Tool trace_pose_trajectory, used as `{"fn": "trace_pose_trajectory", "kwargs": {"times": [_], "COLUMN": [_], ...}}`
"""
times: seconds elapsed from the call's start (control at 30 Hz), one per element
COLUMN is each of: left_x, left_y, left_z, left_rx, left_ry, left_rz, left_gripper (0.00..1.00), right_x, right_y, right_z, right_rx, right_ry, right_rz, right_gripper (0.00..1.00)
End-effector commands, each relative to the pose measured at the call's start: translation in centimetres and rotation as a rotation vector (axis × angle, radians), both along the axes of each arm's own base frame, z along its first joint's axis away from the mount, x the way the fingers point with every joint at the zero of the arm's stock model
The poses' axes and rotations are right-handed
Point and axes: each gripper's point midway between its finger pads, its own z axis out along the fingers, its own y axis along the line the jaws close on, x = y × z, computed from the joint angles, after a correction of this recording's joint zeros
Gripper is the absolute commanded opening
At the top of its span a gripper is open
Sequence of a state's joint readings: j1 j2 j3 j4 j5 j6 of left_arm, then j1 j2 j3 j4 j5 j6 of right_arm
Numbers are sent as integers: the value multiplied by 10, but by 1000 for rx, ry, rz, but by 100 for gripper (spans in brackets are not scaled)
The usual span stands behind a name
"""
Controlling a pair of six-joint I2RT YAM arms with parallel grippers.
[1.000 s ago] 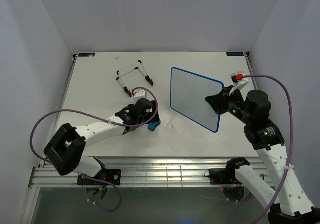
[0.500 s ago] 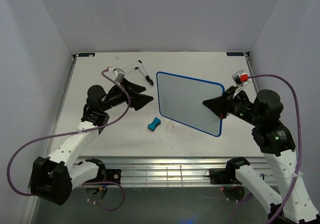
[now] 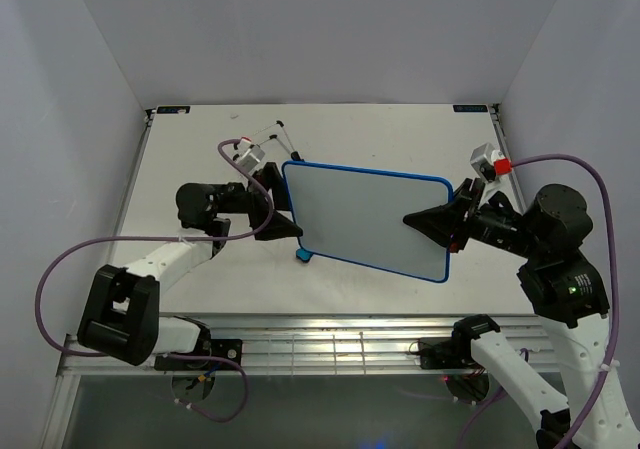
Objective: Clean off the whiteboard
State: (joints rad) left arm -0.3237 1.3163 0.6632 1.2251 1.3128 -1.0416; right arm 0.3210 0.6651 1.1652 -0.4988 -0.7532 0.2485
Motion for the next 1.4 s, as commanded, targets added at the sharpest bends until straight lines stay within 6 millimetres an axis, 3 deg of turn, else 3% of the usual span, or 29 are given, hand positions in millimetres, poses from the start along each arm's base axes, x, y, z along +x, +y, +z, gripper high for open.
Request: {"fn": "trace_pose_trajectory", "kwargs": {"times": [0.0,0.07,0.3,0.37,0.43,0.47,0.53,0.57,0.77,0.8,0.83,0.87,0.93,0.97,1.03,1.2,1.23,1.3,1.33,1.37], "left_x": [-24,-24,-23,-26,-29,-31,-33,-36,-46,-49,-49,-47,-33,-26,-6,27,39,59,72,88], "left_y": [7,7,7,8,9,9,10,11,14,15,15,15,13,12,10,9,8,9,10,15], "left_z": [22,24,38,45,48,49,49,49,48,51,54,56,62,63,62,61,53,58,45,52], "left_rx": [-42,-42,-60,-67,-70,-70,-69,-69,-82,-94,-105,-114,-130,-133,-134,-153,-124,-123,-79,-89], "left_ry": [-216,-216,-231,-262,-279,-287,-292,-295,-331,-345,-347,-345,-294,-277,-196,-151,-85,-84,-85,-103], "left_rz": [-76,-77,-75,-75,-75,-77,-79,-80,-77,-70,-62,-51,-16,2,51,184,222,334,396,498], "left_gripper": [87,76,65,56,44,30,16,1,0,0,0,0,0,0,0,0,0,0,0,0], "right_x": [-13,-17,-31,-33,-33,-32,-32,-32,-22,-19,-12,-8,10,18,42,71,79,82,83,80], "right_y": [2,2,5,6,6,5,4,4,4,4,2,0,-8,-12,-31,-70,-86,-112,-125,-148], "right_z": [35,35,39,39,39,41,43,45,43,42,41,40,35,33,23,1,-2,-9,-10,-11], "right_rx": [36,35,39,42,44,46,50,50,51,49,48,46,36,23,-16,-126,-149,-194,-210,-233], "right_ry": [-156,-165,-170,-166,-160,-164,-169,-172,-151,-148,-145,-145,-126,-128,-103,-53,-45,-16,-8,2], "right_rz": [61,76,151,162,159,150,142,141,106,92,52,29,-87,-137,-307,-578,-676,-820,-888,-1006], "right_gripper": [8,8,8,8,8,8,8,8,9,16,28,55,79,98,90,90,90,90,90,90]}}
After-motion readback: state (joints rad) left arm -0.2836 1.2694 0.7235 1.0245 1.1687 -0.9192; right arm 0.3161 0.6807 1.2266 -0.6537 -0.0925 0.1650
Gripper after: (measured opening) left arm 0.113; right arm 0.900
